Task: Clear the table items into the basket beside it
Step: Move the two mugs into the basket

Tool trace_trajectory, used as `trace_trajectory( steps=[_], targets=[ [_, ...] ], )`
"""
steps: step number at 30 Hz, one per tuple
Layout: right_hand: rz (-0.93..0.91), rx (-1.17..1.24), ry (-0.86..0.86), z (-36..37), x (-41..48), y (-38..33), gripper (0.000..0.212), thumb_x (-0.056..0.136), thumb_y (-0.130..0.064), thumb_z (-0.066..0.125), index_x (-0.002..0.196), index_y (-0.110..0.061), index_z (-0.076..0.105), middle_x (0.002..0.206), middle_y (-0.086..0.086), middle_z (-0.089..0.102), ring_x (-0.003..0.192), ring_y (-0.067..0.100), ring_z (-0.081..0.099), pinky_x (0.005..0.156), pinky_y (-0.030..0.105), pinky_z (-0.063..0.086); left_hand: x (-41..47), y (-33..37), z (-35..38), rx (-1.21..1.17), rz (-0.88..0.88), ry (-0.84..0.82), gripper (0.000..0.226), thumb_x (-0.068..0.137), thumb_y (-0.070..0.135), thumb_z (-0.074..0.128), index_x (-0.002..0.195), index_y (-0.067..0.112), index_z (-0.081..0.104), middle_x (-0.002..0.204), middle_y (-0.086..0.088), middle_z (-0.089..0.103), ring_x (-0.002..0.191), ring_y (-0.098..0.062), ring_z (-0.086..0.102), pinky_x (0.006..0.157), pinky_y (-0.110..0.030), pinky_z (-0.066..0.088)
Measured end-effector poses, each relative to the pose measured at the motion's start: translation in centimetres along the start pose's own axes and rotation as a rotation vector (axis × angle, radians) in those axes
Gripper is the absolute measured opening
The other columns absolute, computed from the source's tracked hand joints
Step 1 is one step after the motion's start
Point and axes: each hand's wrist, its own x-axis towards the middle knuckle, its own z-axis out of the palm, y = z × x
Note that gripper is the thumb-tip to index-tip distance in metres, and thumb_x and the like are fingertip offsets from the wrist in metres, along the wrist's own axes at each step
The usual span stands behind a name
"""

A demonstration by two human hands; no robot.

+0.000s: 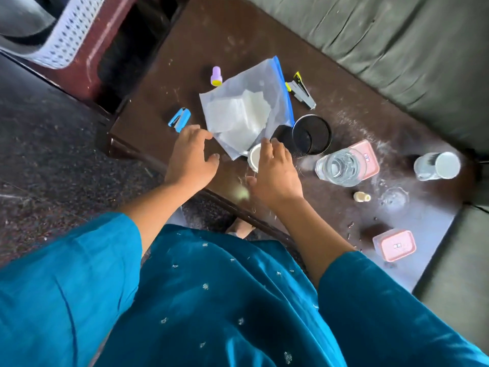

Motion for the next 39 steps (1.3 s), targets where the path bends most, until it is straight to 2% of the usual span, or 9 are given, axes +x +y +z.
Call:
trace_trajectory(
  steps=[4,9,11,15,20,26,32,36,39],
  targets=[
    [0.013,-0.105,-0.054,1.5,1.3,0.7,0.089,0.087,-0.024,0.062,0.147,-0.009,-0.002,0.154,0.024,-0.001,0.142,0.041,0.0,0.114,0.044,0.018,0.7,-0.4,0.9,0.06,0.052,-0.034,0.043,0.08,0.02,0.066,0.118,0.012,0.049,0.14,-0.012,0.038,0.128,-0.029,0.039,0.096,-0.041,0.043],
    [0.041,-0.147,-0.114,3.0,2.5,1.5,0.082,0.089,-0.017,0.058,0.147,-0.018,0.0,0.155,0.022,-0.007,0.14,0.045,0.003,0.109,0.048,0.028,1.8,-0.3,2.2,0.044,0.087,-0.053,0.041,0.08,0.018,0.066,0.117,0.011,0.049,0.135,-0.012,0.041,0.124,-0.028,0.042,0.097,-0.039,0.043],
    [0.063,-0.128,-0.128,3.4,2.6,1.6,0.08,0.089,-0.011,0.055,0.147,-0.021,0.0,0.154,0.02,-0.009,0.137,0.048,0.013,0.1,0.051,0.039,1.9,0.0,3.0,0.037,0.112,-0.077,0.041,0.079,0.015,0.066,0.115,0.009,0.049,0.134,-0.014,0.041,0.123,-0.029,0.043,0.098,-0.038,0.042],
    [0.057,-0.108,-0.067,3.1,2.8,1.7,0.074,0.086,-0.009,0.057,0.144,-0.025,0.015,0.147,0.023,0.011,0.111,0.045,0.043,0.08,0.047,0.049,1.9,0.9,4.5,0.028,0.174,-0.101,0.042,0.076,0.012,0.068,0.115,0.006,0.05,0.13,-0.016,0.044,0.119,-0.031,0.046,0.097,-0.038,0.043],
    [0.029,-0.062,-0.009,1.1,2.4,2.2,0.071,0.082,-0.025,0.066,0.14,-0.021,0.025,0.13,0.021,0.031,0.096,0.042,0.054,0.078,0.045,0.05,2.1,2.7,5.0,-0.117,0.237,-0.228,0.066,0.067,0.017,0.076,0.123,0.013,0.043,0.132,-0.008,0.046,0.117,-0.012,0.043,0.092,-0.023,0.038],
    [0.027,0.071,0.13,-2.5,-0.5,3.8,0.075,0.079,-0.035,0.065,0.142,-0.022,0.027,0.124,0.019,0.035,0.083,0.042,0.059,0.071,0.043,0.05,3.4,6.1,4.3,-0.14,0.33,-0.417,0.09,0.058,0.016,0.084,0.132,0.024,0.033,0.135,-0.003,0.047,0.119,-0.018,0.047,0.092,-0.03,0.043],
    [0.137,0.177,0.255,-4.8,-4.0,8.4,0.074,0.074,-0.039,0.064,0.14,-0.024,0.034,0.12,0.016,0.042,0.078,0.043,0.059,0.065,0.04,0.047,2.9,12.3,6.0,-0.092,0.579,-0.467,0.077,0.054,0.011,0.082,0.122,0.019,0.047,0.119,-0.006,0.058,0.1,-0.009,0.051,0.08,-0.016,0.039],
    [0.15,0.249,0.344,-5.8,-6.2,11.5,0.077,0.068,-0.043,0.068,0.135,-0.017,0.04,0.118,0.015,0.049,0.086,0.04,0.059,0.066,0.039,0.048,2.2,15.0,7.0,-0.03,0.648,-0.466,0.062,0.051,0.019,0.083,0.1,0.014,0.046,0.091,-0.003,0.058,0.076,-0.016,0.052,0.054,-0.021,0.034],
    [0.09,0.275,0.363,-6.7,-6.9,12.9,0.076,0.069,-0.045,0.069,0.134,-0.016,0.041,0.12,0.014,0.05,0.09,0.039,0.059,0.069,0.042,0.049,2.5,16.7,7.0,0.041,0.695,-0.472,0.06,0.046,0.034,0.083,0.09,0.01,0.05,0.086,-0.004,0.059,0.072,-0.02,0.053,0.053,-0.026,0.035]
  ],
)
